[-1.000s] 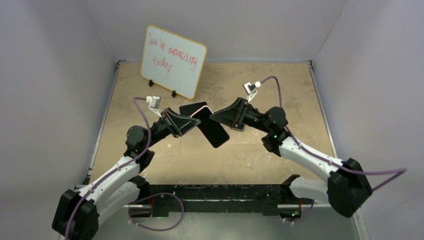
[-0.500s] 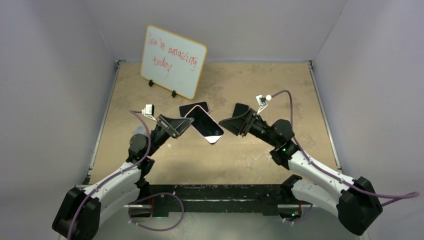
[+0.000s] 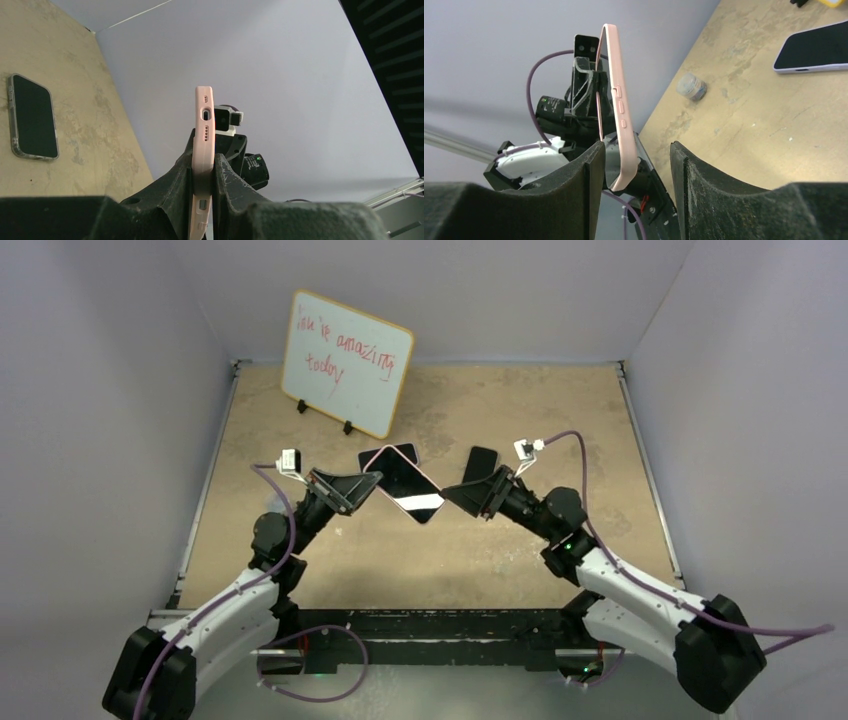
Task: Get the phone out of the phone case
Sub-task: Remove the phone case from the phone.
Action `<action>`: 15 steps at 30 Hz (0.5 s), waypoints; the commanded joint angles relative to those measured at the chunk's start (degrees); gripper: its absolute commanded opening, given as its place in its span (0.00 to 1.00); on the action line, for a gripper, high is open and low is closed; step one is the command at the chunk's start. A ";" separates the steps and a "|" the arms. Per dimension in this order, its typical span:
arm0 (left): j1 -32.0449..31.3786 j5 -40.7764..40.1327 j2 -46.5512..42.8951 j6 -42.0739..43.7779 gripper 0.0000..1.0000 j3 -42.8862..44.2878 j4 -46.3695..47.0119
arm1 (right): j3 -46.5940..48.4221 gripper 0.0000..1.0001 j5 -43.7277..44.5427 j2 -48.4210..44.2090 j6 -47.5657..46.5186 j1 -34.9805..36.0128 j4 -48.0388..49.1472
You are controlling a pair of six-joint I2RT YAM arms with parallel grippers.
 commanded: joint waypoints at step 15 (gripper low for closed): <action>0.27 -4.03 -1.78 -4.18 0.00 2.21 6.54 | -1.86 0.45 -8.71 7.89 9.34 0.01 23.28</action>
